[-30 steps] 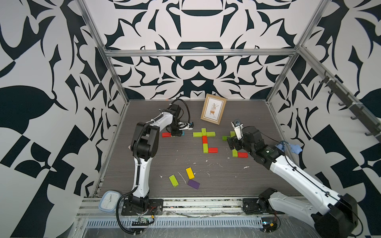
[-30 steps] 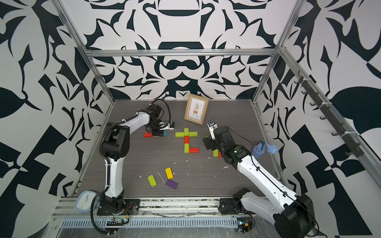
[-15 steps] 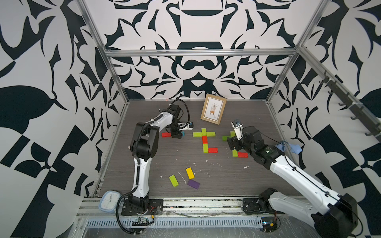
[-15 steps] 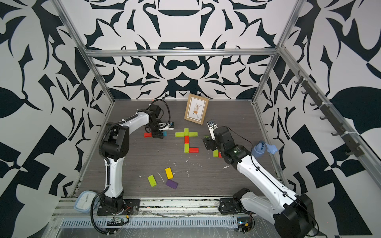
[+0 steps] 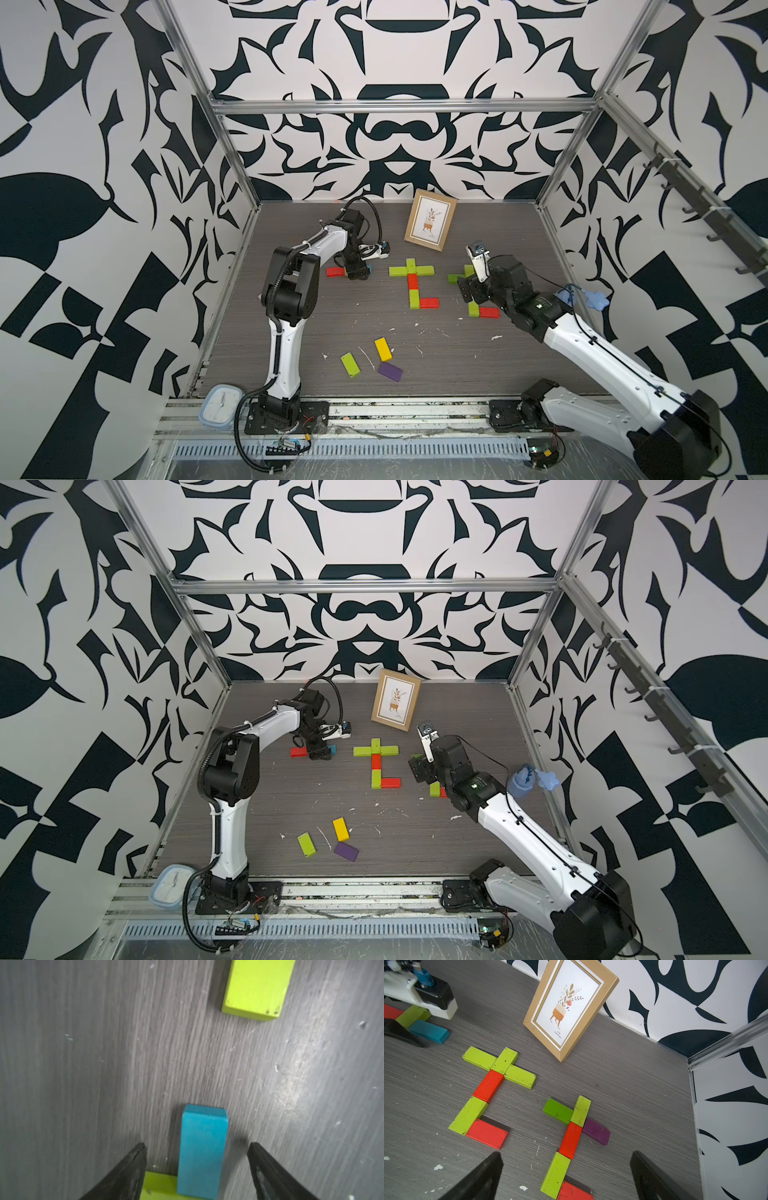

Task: Assemble the letter t with building blocks
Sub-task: Assemble the building block at the center of the board, then pick up the building block from the center of the board.

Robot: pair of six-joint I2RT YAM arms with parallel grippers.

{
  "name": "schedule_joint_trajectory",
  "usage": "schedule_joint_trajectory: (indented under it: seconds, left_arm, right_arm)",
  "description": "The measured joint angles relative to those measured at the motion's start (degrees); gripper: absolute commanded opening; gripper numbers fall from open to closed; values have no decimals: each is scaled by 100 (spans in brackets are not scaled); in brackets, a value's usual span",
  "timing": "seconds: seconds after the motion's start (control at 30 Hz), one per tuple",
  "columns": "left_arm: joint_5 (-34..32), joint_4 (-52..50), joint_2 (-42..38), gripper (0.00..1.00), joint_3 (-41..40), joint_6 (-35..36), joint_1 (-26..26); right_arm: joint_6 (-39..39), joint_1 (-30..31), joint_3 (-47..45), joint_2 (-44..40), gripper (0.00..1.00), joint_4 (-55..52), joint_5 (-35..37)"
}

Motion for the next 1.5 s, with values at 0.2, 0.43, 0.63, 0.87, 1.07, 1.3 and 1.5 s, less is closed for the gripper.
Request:
schedule_joint_trajectory:
  seconds: [0.2,0.43,0.63,0.87,1.07,1.3,1.5]
  left_arm:
    - [39,149,-446,83,74,-271,-4]
    - [-107,459,-1165,92,105,-1145,-4]
    - [-437,229,-1530,92,531,-2135,-4]
    - [-925,-269,-2448,88,463,-4336,-24]
    - [-929,-378,-3987,79,-1526,-6660,-74]
    - [-918,-509,-5106,78,-3718,-8712,-828]
    - [-1029,-625,-6131,74,-4730,-10271,-1617]
  right_arm:
    - [2,0,0,0,99,0,2]
    - [0,0,0,0,99,0,7]
    - [0,0,0,0,99,0,22]
    - [2,0,-26,-33,99,-2,72]
    - [2,0,-31,-48,99,0,74]
    - [2,0,-31,22,99,0,92]
    - [2,0,-31,179,99,-4,116]
